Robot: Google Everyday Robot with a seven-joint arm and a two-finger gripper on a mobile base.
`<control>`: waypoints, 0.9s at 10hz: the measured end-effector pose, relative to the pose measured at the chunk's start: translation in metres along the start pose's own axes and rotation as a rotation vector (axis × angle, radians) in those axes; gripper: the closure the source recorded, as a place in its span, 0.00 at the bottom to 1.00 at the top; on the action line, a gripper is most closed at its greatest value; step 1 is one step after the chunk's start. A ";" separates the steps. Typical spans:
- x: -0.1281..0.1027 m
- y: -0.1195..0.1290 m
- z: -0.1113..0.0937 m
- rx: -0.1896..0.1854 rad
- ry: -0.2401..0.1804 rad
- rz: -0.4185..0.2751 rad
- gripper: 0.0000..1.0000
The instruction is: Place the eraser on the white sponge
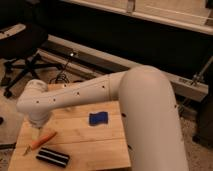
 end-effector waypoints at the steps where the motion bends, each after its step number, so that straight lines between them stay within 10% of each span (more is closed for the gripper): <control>1: 0.001 0.003 0.001 -0.001 -0.038 0.001 0.20; 4: 0.007 0.018 0.002 -0.040 -0.130 0.076 0.20; 9: 0.007 0.019 0.001 -0.044 -0.134 0.083 0.20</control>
